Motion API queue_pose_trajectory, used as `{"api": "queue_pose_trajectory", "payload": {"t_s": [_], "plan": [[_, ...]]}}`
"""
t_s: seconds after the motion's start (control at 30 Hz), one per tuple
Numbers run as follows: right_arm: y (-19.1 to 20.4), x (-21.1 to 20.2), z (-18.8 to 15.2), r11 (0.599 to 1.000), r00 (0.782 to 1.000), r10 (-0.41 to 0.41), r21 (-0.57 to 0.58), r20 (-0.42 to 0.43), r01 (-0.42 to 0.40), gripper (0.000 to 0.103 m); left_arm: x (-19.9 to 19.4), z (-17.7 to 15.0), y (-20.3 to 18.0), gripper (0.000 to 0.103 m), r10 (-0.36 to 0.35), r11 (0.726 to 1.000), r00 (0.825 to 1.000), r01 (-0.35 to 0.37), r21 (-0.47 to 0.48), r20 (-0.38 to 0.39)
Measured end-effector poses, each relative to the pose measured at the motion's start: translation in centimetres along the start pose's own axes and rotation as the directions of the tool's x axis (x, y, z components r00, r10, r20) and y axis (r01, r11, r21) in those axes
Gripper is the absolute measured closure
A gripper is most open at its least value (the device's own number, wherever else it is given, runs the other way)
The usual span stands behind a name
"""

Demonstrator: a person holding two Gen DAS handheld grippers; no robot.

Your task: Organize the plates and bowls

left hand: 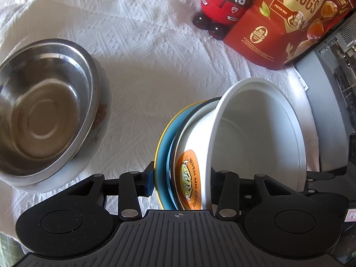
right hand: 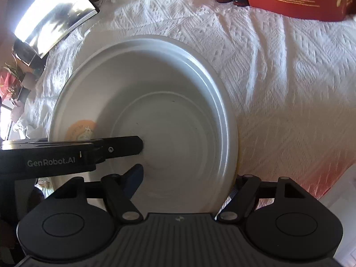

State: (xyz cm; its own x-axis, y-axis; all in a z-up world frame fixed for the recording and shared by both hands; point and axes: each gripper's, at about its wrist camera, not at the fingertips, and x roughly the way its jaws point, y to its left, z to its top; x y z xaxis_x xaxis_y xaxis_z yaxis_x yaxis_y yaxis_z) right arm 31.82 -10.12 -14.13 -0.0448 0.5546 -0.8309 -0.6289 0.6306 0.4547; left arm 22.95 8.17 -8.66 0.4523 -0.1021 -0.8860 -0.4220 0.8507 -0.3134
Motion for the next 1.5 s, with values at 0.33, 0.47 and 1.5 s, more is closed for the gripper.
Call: {"api": "queue_pose_trajectory", "payload": {"t_s": [0.33,0.47,1.5], "plan": [[-0.4,-0.1,0.2,0.999,1.0,0.026,0.026,-0.002,-0.026,0.026,0.0,0.0,0.0,0.057,0.008,1.0,1.0,-0.008,-0.025,0.001],[0.3,-0.2,0.0,1.0,0.999,-0.023,-0.005,0.04,0.023,0.026,0.1,0.1,0.0,0.057,0.015,1.0,1.0,-0.015,-0.021,-0.003],[2.5,1.1,0.1,0.998,0.999,0.054,-0.019,0.0,-0.054,0.023,-3.0,0.9,1.2,0.061,0.131,0.99,0.991,-0.131,0.05,0.019]]}}
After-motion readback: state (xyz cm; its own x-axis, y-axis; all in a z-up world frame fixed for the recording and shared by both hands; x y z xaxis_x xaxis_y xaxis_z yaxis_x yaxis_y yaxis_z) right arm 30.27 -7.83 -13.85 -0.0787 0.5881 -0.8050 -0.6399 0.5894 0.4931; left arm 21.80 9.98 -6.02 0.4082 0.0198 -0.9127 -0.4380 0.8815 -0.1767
